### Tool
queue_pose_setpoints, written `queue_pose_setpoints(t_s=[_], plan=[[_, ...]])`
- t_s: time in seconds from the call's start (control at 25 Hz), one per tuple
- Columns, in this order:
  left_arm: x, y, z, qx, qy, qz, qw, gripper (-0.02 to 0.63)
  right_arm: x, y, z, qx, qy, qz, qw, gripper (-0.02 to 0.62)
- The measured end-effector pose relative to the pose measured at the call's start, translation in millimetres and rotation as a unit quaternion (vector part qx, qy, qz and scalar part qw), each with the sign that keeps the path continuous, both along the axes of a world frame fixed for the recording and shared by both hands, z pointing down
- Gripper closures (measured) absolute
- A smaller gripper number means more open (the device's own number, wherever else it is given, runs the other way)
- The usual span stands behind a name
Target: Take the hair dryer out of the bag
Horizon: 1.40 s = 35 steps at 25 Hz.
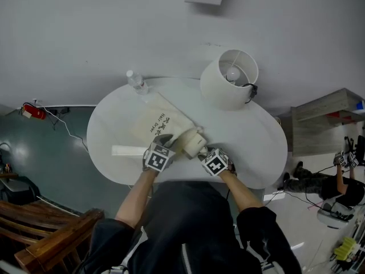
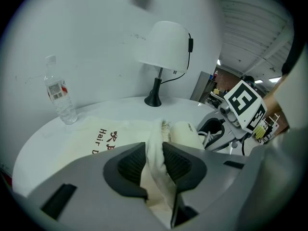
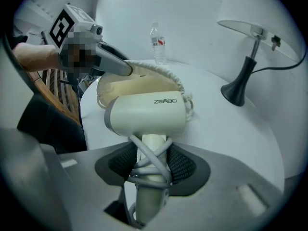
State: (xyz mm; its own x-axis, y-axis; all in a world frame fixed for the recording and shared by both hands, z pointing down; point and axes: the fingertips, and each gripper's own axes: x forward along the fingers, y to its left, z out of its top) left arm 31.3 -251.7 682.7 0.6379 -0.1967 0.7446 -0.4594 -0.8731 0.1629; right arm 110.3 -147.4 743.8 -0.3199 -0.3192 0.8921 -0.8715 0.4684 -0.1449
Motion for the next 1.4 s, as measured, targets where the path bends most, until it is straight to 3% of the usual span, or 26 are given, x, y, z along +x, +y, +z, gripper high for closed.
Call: queue_pose_setpoints(t_s=[0.36, 0.76, 1.0, 1.12, 1.4], plan=[[-2.2, 1.7, -21.2, 0.023, 0.029, -0.02, 0.9991, 0.511, 13.2, 5.1, -13.6, 0.014, -0.018, 0.039, 0.999, 0.403], [-12.6, -4.4, -31.5, 0.037, 0.035, -0.045, 0.9977, 0.512, 24.0, -5.1, -40.7, 0.065, -0.044, 0.075, 0.994, 0.403], [-15.4, -9.9, -49.1, 0.058, 0.047, -0.068, 0.9949, 0.512, 27.4, -19.3, -71.1, 0.115, -0.074, 0.096, 0.986, 0.405], [-17.0, -9.2, -60.9, 0.069, 0.053, -0.081, 0.9929, 0.546, 27.5, -25.9, -89.1, 0.14, -0.086, 0.095, 0.982, 0.405], [-25.8, -0.6, -89.1, 0.102, 0.071, -0.137, 0.9828, 0.578, 23.0, -35.2, -129.9, 0.193, -0.129, 0.096, 0.968, 0.405]])
